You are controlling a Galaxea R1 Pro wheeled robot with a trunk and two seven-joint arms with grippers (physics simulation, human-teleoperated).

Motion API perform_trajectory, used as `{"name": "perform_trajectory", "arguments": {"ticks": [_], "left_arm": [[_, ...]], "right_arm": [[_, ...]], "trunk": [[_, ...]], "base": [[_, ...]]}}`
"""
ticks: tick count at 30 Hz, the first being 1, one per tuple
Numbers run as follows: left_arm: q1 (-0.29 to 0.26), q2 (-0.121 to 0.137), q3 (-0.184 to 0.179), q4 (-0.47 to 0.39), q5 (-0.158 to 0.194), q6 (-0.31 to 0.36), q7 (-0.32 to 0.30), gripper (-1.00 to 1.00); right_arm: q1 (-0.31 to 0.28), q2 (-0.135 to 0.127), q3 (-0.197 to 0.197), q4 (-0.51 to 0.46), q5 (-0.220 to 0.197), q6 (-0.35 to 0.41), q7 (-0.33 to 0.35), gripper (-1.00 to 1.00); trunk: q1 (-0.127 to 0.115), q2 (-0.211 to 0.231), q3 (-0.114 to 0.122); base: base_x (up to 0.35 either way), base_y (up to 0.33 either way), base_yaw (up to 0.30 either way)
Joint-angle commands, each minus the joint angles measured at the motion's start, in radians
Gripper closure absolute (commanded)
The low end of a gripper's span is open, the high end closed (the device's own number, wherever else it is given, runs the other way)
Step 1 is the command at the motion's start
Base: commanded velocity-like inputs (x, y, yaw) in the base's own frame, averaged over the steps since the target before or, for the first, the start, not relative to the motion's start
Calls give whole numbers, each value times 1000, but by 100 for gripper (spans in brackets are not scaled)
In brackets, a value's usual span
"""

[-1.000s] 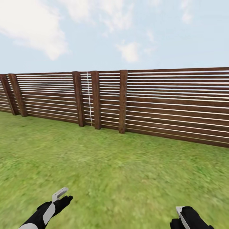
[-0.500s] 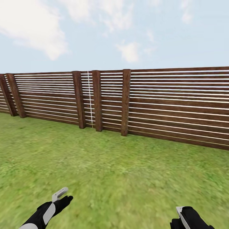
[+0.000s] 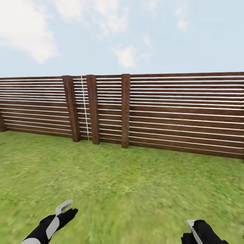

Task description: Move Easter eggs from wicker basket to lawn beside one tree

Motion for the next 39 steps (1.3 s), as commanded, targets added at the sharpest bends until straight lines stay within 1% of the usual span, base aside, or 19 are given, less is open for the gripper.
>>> {"name": "perform_trajectory", "arguments": {"ticks": [1,13,20,27,39], "left_arm": [[0,0,6,-2,4,7,-4,-100],[0,-1,6,-2,4,7,-4,-100],[0,-1,6,-2,4,7,-4,-100],[0,-12,6,-2,4,7,-4,-100],[0,-14,6,-2,4,7,-4,-100]], "right_arm": [[-1,1,-3,-1,6,4,4,-100],[-1,1,-3,-1,7,4,4,-100],[-1,1,-3,-1,7,5,3,-100],[-1,1,-3,-1,7,4,3,-100],[-1,1,-3,-1,7,4,1,-100]], "trunk": [[0,0,0],[0,0,7],[0,0,11],[0,0,15],[0,0,22]], "base": [[319,86,-271],[319,80,-272],[321,9,-272],[322,0,-272],[322,0,-272]]}}
